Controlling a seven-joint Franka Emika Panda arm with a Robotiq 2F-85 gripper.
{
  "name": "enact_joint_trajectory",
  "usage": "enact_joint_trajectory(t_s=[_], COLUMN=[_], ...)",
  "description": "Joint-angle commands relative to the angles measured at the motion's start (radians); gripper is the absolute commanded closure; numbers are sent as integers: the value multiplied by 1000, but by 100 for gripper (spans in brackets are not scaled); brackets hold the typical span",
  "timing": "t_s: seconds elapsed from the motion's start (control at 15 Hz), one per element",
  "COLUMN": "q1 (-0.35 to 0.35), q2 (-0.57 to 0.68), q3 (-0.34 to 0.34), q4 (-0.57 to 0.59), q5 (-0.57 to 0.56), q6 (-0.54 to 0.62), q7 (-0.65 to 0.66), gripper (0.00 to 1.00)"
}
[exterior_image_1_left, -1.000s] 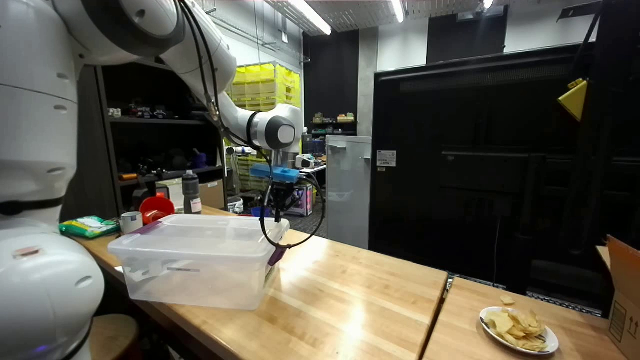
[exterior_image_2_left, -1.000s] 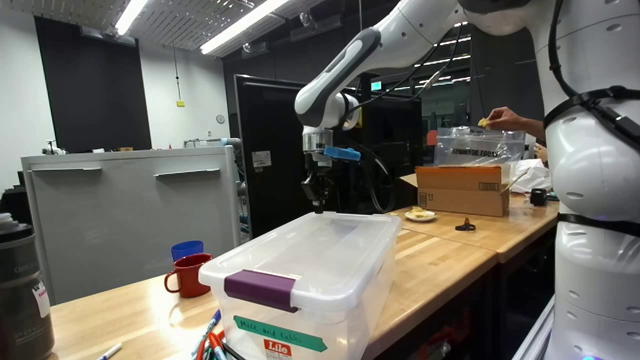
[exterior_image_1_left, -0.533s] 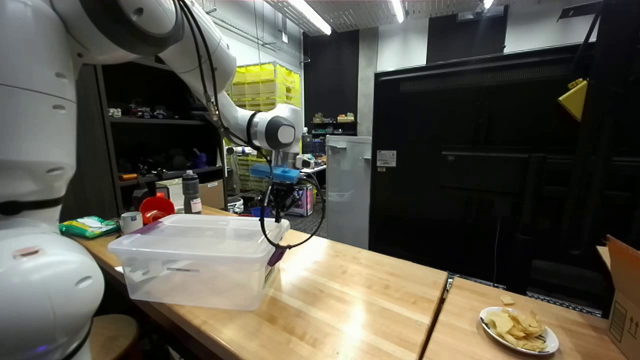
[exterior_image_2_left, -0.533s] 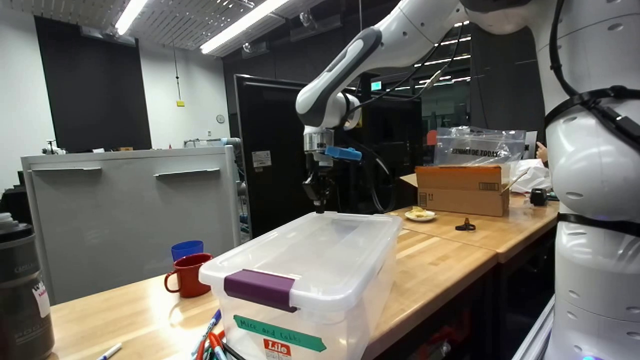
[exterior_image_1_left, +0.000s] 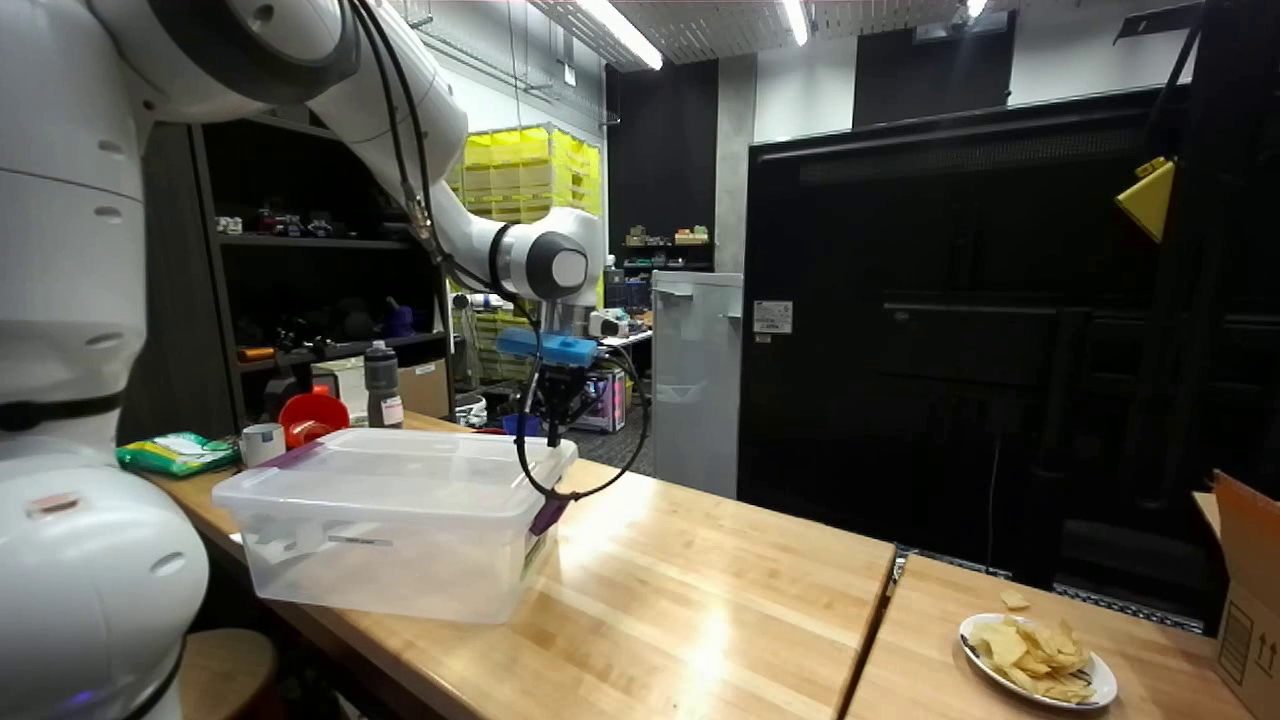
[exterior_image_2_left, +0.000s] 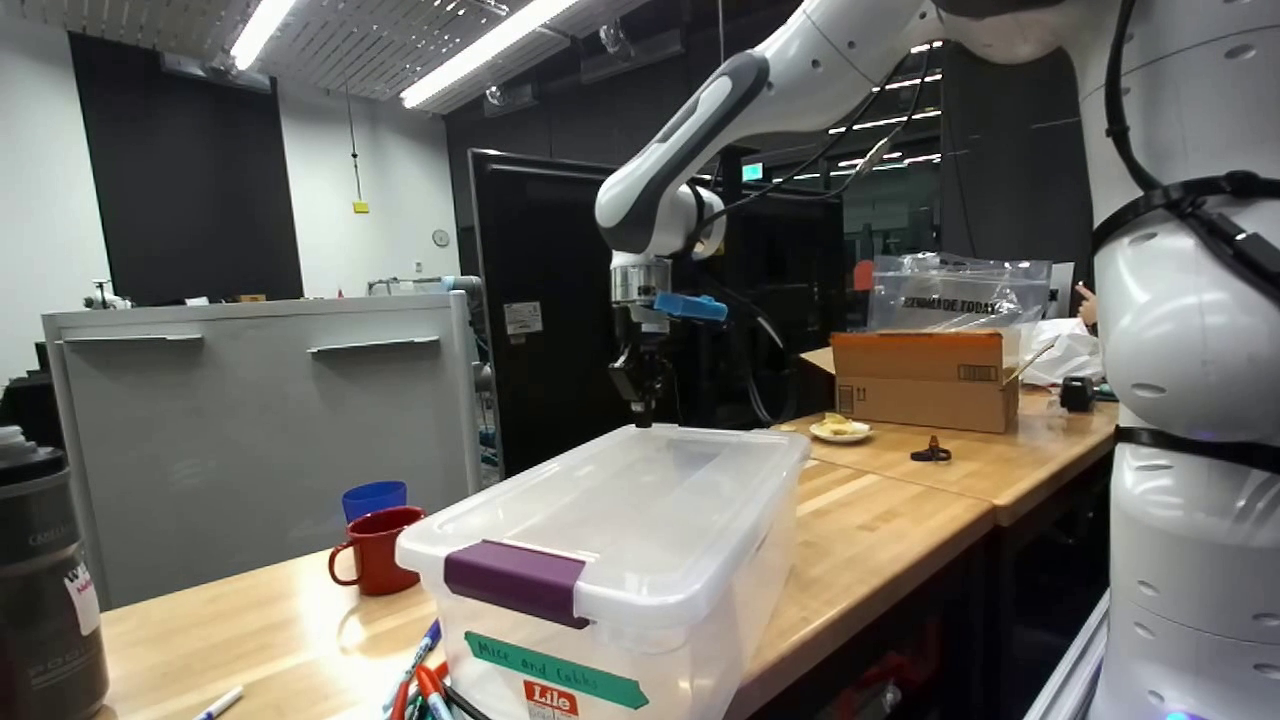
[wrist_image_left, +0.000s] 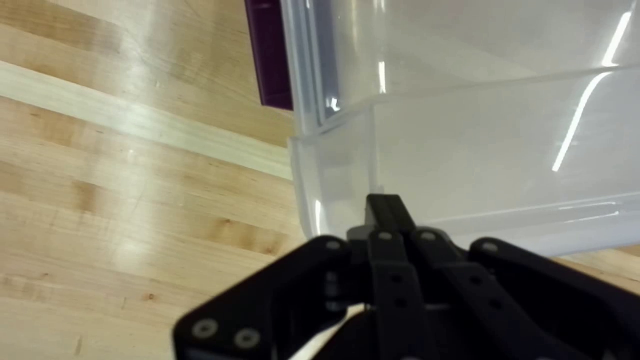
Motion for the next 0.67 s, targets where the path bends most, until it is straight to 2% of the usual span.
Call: enact_joint_trajectory(t_s=[0.0, 0.6], q1=[6, 25], q2=[-49, -149], q3=[1, 5], q4=[-64, -150], q5=[-1, -30], q6=[19, 20], q7=[3, 21], gripper=[100, 100])
